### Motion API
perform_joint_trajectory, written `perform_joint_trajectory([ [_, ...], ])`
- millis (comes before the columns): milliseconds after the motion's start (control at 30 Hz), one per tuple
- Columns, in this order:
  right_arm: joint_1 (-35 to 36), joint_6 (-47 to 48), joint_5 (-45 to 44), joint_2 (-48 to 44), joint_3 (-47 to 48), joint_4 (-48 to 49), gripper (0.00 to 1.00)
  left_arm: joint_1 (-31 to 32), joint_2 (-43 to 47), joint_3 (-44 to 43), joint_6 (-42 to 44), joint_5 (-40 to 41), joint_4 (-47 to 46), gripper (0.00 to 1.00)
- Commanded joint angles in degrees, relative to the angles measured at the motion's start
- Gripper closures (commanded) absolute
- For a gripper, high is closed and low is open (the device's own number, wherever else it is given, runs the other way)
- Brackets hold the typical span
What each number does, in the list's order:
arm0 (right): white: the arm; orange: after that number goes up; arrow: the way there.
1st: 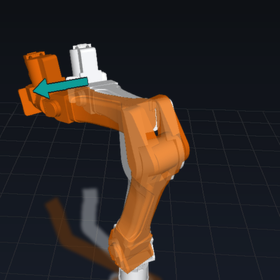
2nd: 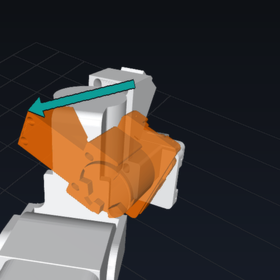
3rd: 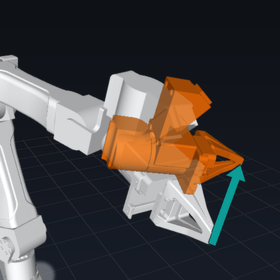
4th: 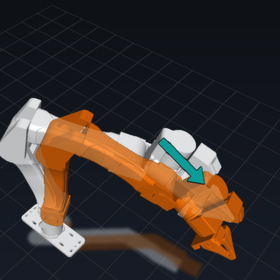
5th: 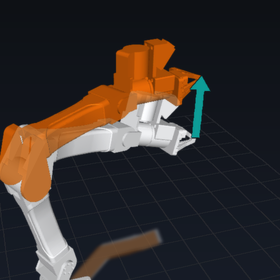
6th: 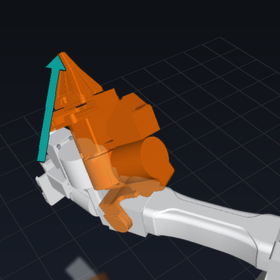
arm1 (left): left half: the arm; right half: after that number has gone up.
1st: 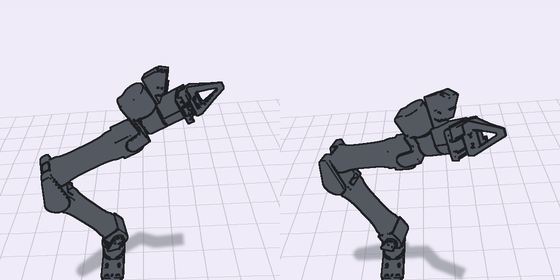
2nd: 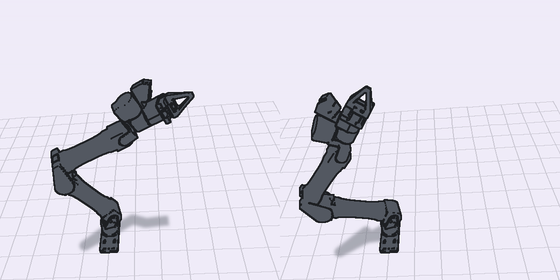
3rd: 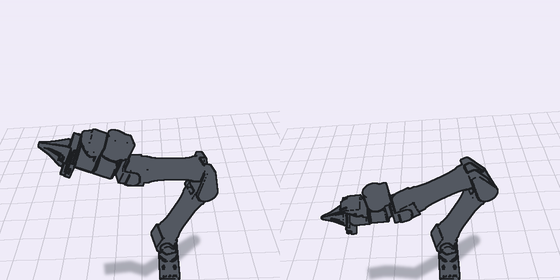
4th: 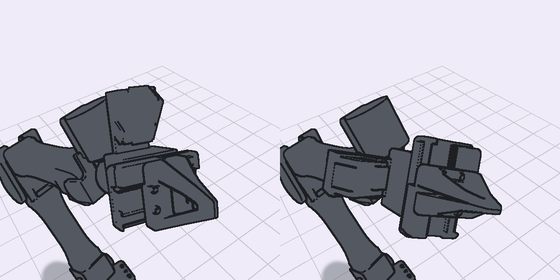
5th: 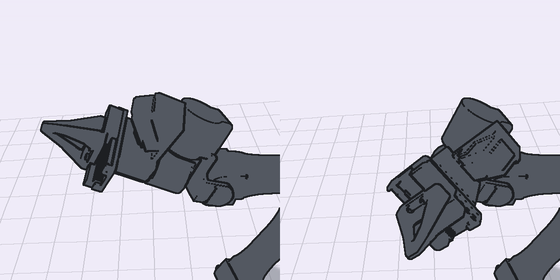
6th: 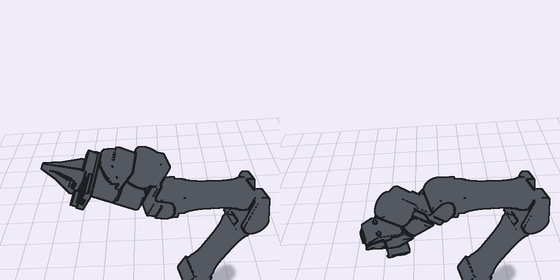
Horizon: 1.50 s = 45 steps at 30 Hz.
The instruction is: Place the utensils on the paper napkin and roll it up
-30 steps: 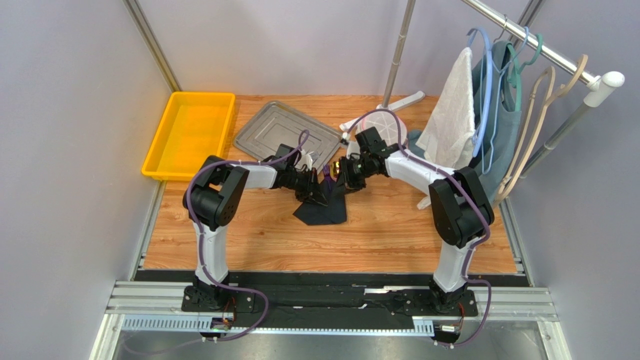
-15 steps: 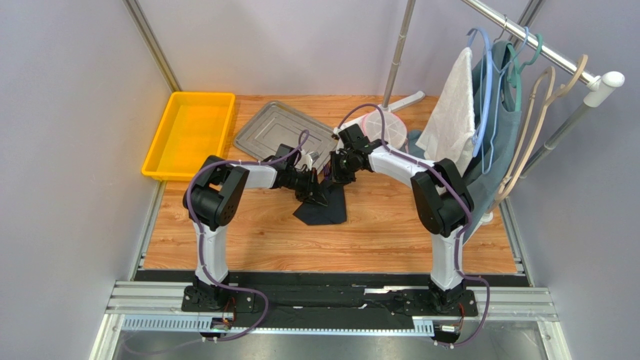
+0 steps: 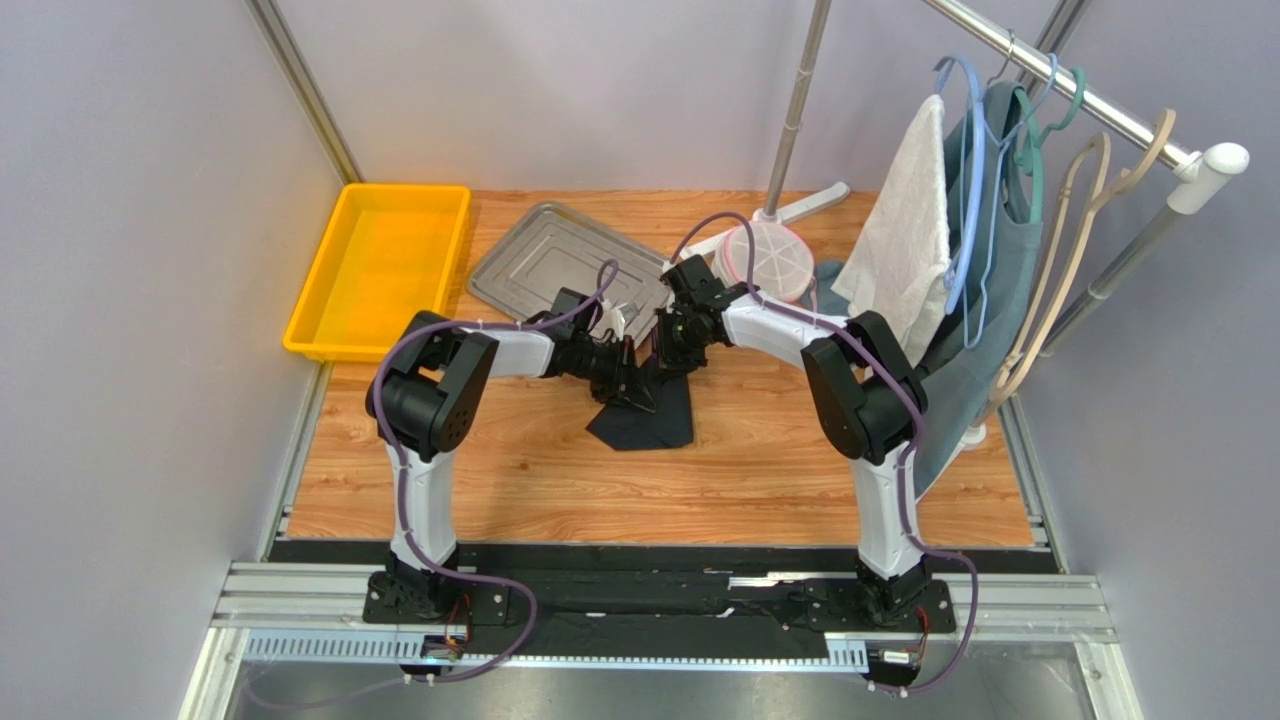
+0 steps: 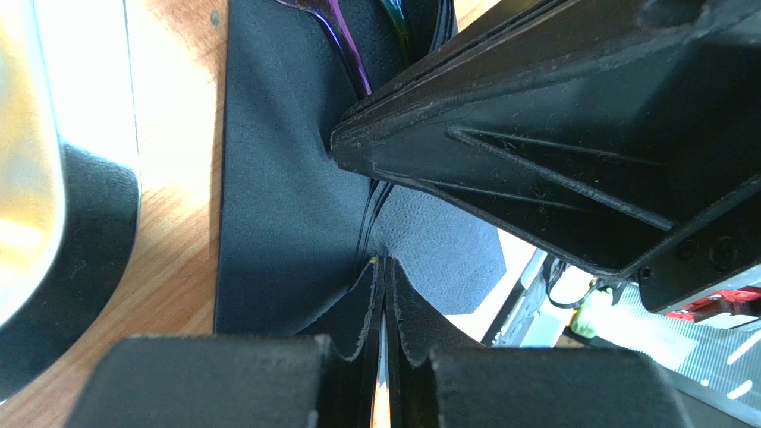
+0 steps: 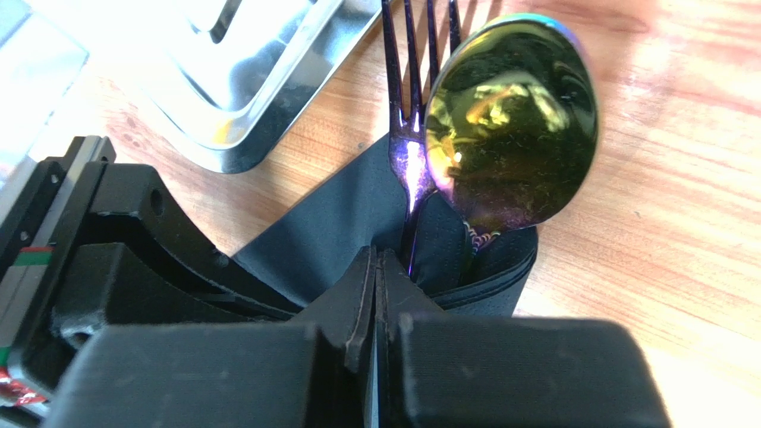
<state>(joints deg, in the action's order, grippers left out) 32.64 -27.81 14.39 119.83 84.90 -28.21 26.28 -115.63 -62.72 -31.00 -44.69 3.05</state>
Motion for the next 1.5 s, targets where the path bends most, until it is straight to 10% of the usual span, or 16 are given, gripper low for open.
perform_joint_trajectory([
  [0,0.14,0.39,-2.70,0.58,2.11,-1.32,1.00,0.26,-1.70,0.40,0.86,3.03,-0.24,0.95],
  [1467,-2.32,1.88,11.71,-11.47,-7.46,-0.53,0.90,0.79,-2.05,0.85,0.42,4.26,-0.59,1.00],
])
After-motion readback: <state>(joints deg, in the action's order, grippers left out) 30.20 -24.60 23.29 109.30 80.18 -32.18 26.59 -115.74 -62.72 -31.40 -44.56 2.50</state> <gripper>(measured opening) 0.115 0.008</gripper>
